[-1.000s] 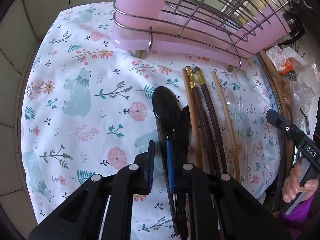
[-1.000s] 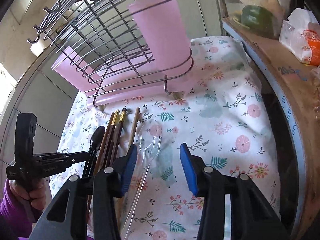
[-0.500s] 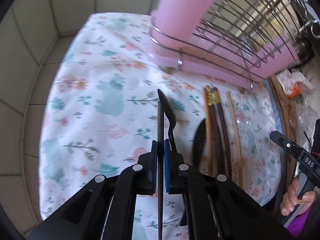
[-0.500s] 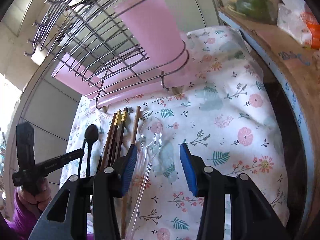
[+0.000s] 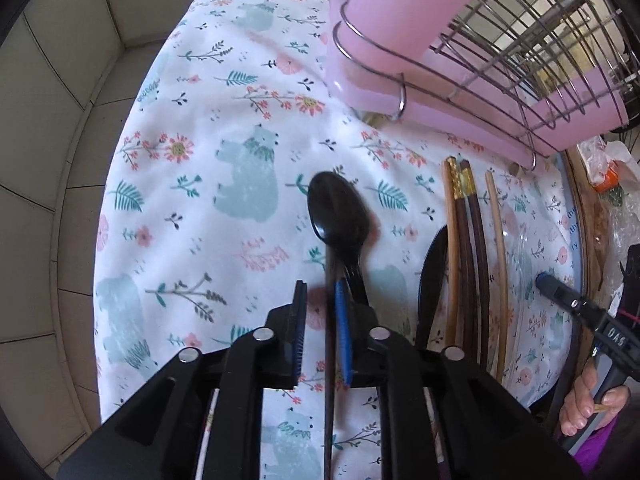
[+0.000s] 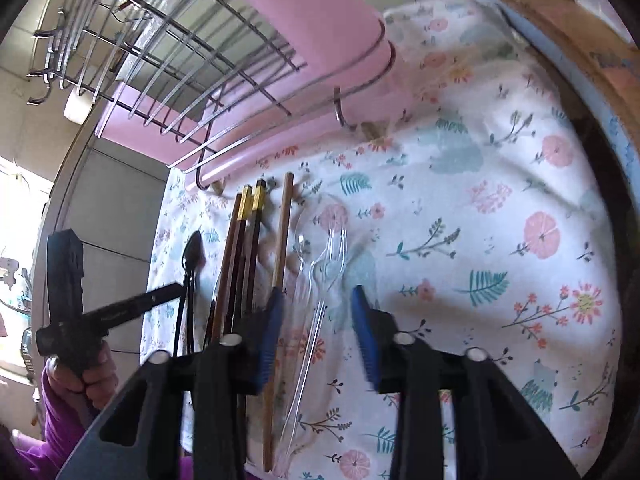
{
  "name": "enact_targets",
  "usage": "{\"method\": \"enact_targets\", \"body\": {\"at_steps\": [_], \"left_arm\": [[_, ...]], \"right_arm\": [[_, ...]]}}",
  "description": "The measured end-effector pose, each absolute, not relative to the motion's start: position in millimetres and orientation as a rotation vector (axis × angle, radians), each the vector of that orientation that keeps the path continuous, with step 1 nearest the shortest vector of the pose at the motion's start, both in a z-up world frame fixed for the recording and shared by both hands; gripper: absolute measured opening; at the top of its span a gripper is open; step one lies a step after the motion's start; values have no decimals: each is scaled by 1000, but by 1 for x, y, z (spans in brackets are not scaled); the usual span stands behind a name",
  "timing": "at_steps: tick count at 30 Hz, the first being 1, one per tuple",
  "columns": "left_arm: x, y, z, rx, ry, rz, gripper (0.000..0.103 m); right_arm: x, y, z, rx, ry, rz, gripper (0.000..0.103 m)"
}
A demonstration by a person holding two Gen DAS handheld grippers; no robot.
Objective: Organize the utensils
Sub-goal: 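Close the left tool on the dark chopstick while the right tool closes on the clear plastic fork, then lift the dark chopstick with the left tool while the right tool lifts the fork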
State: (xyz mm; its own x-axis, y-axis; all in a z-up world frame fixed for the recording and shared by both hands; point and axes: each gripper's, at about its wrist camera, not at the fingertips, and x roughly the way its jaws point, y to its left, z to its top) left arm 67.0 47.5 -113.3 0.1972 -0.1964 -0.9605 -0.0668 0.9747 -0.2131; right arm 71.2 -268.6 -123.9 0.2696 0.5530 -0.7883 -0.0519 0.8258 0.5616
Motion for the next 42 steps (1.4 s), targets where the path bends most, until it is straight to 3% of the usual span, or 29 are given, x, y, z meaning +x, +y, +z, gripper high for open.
{"method": "enact_targets", "body": {"at_steps": [8,10,11,17,28,35,39,41,42], "left_arm": [[89,34,-125,-198,1449,-120,15],[90,32,-124,-175,1444,-121,15],[90,31,-123,-168,1439,-120,6],[84,41,-112,-201,1407,-113,6],[74,59,-118,-228,1421,-113,5],[75,60,-120,-198,1443,-126,6],[81,53,-125,-201,1458,-124,6],[80,53,-125,-200,1448,-127,6],[79,53,-124,-198,1440,-130,6]], "right_arm": [[80,-261,-137,519,1313,464,31],[82,-258,-141,507,1331,448,21],[82,-258,-144,507,1342,442,12],[81,-265,-146,541,1333,429,4],[73,-291,-138,550,1327,381,5],[80,-276,-134,468,1394,425,23],[88,-271,-135,442,1423,437,21],[89,-270,-136,423,1418,429,5],[88,-272,-136,422,1409,416,5]]}}
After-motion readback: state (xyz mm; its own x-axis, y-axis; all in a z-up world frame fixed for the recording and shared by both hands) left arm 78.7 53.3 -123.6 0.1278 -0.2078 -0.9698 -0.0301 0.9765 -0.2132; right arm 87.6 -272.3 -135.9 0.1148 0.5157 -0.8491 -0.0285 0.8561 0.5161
